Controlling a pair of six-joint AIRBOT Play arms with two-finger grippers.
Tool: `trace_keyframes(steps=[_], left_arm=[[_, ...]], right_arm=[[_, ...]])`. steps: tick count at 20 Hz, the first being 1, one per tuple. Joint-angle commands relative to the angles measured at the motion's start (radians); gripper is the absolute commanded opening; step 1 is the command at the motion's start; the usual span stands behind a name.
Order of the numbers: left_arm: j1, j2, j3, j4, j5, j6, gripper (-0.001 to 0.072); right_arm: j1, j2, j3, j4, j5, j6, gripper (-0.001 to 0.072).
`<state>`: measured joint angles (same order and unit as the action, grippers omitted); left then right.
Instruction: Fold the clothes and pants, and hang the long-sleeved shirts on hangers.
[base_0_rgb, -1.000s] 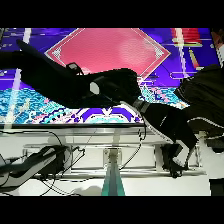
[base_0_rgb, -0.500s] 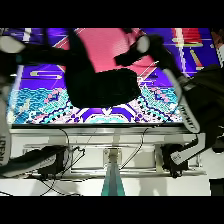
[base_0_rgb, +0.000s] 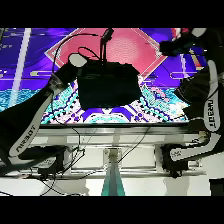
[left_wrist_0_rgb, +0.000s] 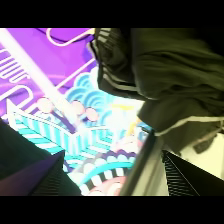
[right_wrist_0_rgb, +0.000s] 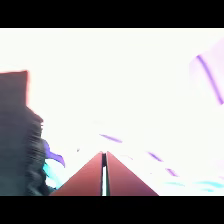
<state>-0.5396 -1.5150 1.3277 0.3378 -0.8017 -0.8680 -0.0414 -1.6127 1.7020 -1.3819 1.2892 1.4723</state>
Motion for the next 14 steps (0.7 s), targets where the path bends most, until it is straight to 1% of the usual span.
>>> trace_keyframes(steps=[1, 2, 3, 4, 5, 6, 7, 9, 11, 12, 13, 14], left_arm=[[0.043, -0.012, 0.001, 0.047, 0.022, 0.019, 0.0654], [0.066, -0.012, 0.001, 0.077, 0.015, 0.019, 0.0556], [0.089, -0.012, 0.001, 0.113, 0.010, 0.019, 0.0513], [0.109, -0.012, 0.001, 0.143, 0.002, 0.019, 0.0509], [0.127, -0.012, 0.001, 0.161, -0.010, 0.019, 0.0509], [0.147, -0.012, 0.001, 0.159, -0.030, 0.019, 0.0509], [0.160, -0.011, 0.001, 0.159, -0.051, 0.007, 0.0509], [0.171, -0.011, 0.001, 0.159, -0.115, -0.060, 0.0509], [0.169, -0.011, 0.001, 0.159, -0.191, -0.060, 0.0509], [0.167, -0.011, 0.001, 0.159, -0.220, -0.060, 0.0509], [0.163, -0.011, 0.001, 0.159, -0.249, -0.060, 0.0508], [0.160, -0.011, 0.001, 0.159, -0.270, -0.060, 0.0508]], right_arm=[[-0.103, 0.004, -0.089, 0.101, 0.087, -0.166, 0.0015], [-0.124, 0.004, -0.139, 0.223, 0.105, -0.277, 0.0015], [-0.141, 0.004, -0.201, 0.361, 0.109, -0.375, 0.0016], [-0.146, 0.004, -0.264, 0.454, 0.078, -0.396, 0.0082], [-0.139, 0.003, -0.324, 0.501, 0.024, -0.364, 0.0350], [-0.122, 0.001, -0.386, 0.523, -0.039, -0.291, 0.0611], [-0.097, -0.011, -0.436, 0.530, -0.085, -0.241, 0.0699], [-0.035, -0.055, -0.487, 0.589, -0.108, -0.219, 0.0699], [0.036, -0.111, -0.481, 0.694, -0.109, -0.223, 0.0700], [0.069, -0.126, -0.470, 0.751, -0.134, -0.237, 0.0700], [0.095, -0.132, -0.451, 0.766, -0.175, -0.245, 0.0700], [0.113, -0.134, -0.423, 0.742, -0.211, -0.244, 0.0700]])
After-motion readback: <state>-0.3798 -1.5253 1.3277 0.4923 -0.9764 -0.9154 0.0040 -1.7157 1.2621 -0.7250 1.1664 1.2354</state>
